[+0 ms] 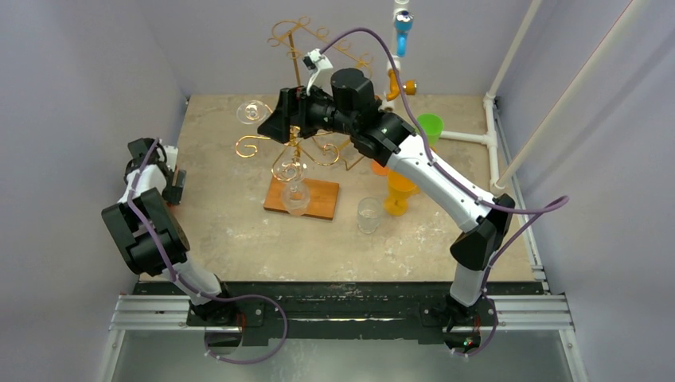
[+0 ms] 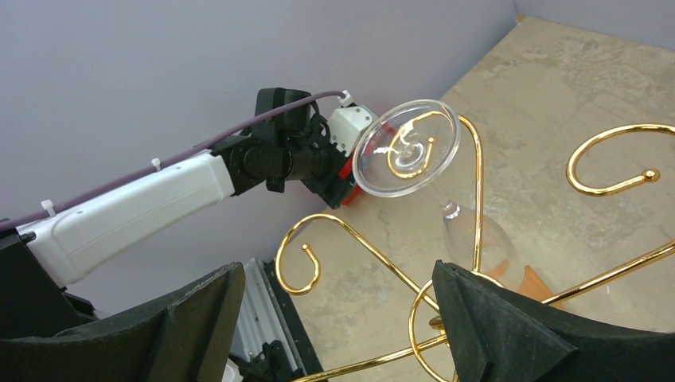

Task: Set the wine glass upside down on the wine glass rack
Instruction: Pick up the wine glass at the center of the board.

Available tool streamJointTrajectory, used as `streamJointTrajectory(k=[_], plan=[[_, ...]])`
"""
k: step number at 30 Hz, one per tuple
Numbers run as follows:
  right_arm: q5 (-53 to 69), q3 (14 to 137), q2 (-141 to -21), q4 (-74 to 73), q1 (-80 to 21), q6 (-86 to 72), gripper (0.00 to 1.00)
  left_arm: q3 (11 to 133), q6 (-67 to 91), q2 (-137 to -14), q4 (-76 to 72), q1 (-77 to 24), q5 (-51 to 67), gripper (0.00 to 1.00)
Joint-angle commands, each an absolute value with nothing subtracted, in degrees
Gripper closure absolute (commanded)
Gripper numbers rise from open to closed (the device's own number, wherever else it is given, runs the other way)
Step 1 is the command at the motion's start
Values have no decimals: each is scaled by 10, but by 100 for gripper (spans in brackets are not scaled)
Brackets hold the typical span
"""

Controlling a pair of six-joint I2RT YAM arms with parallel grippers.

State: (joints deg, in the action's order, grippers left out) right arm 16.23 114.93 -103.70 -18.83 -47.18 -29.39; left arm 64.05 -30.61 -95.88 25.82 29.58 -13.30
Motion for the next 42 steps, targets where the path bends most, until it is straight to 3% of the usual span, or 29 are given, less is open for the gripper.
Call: streamJointTrajectory(k=[1, 22, 34, 39, 42], plan=[[177, 1139, -997, -155, -468, -288, 1, 622, -308, -968, 230, 286, -188, 18], [178, 1123, -981, -143, -461, -292, 1, 623, -316, -960, 373, 240, -14, 20], [177, 1114, -974, -140, -457, -294, 1, 616, -327, -972, 384, 222, 3, 3], [177, 1117, -974, -142, -455, -295, 1, 609, -327, -974, 375, 209, 10, 10], [176, 1117, -974, -143, -454, -295, 1, 605, -328, -972, 376, 207, 25, 21]])
